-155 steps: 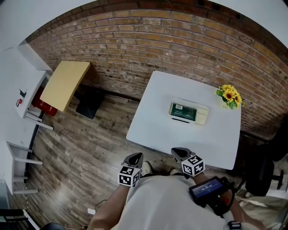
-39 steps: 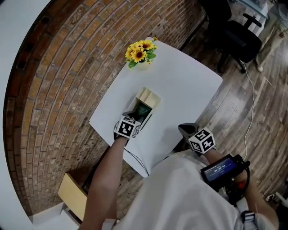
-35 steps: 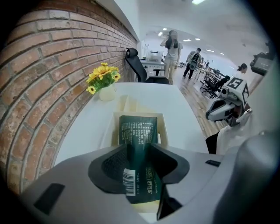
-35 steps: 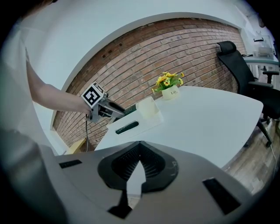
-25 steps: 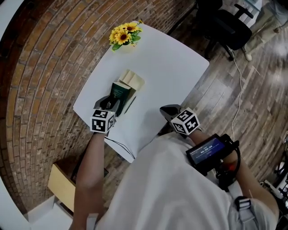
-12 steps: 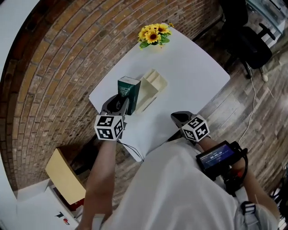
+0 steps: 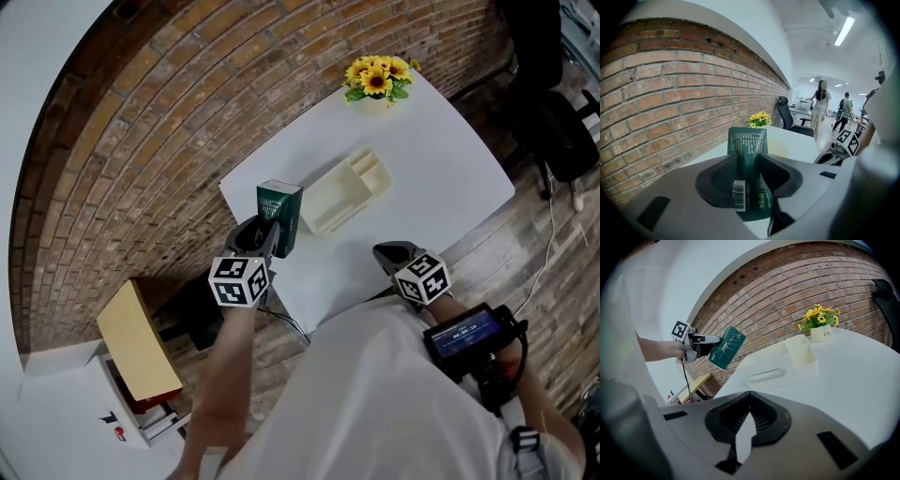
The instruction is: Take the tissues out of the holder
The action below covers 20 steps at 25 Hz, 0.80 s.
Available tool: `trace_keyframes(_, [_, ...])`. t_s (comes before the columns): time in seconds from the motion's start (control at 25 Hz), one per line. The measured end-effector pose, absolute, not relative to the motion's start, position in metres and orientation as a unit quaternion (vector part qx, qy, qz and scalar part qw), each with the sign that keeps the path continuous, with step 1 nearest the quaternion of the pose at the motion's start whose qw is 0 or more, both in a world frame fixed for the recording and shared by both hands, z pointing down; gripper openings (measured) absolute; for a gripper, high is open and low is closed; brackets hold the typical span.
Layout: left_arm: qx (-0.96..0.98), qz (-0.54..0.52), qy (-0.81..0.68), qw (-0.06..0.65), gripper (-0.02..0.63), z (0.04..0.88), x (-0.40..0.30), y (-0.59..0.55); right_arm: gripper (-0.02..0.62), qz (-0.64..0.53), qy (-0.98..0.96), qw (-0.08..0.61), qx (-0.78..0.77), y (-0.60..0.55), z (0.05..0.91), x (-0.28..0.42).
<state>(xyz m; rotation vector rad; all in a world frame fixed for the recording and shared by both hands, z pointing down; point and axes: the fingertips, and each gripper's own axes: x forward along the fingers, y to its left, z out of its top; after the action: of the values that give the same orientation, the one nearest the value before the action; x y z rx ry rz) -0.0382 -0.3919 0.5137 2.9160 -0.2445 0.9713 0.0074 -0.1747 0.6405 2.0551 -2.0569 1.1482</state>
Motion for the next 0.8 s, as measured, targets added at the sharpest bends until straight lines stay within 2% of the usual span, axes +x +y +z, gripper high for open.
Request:
trace_keyframes(0.4, [0.898,0.406,-0.145,0.082,0.162,0.587,-0.103,-0.404,0.006,0.368,-0.668,0.021,0.646,-0.187,0.641,-0.003])
trace_keyframes(0.6, [0.867,0.431,-0.205,0.143,0.163,0.621,-0.115,-0.418,0.006,0.373,-0.656,0.021,0.656,-0.179,0.642,0.002])
trace_keyframes(0.8, [0.849,0.440,-0.238,0.169,0.163,0.643,-0.112,-0.427,0.006,0.374,-0.647,0.020,0.664,-0.175,0.644,0.005])
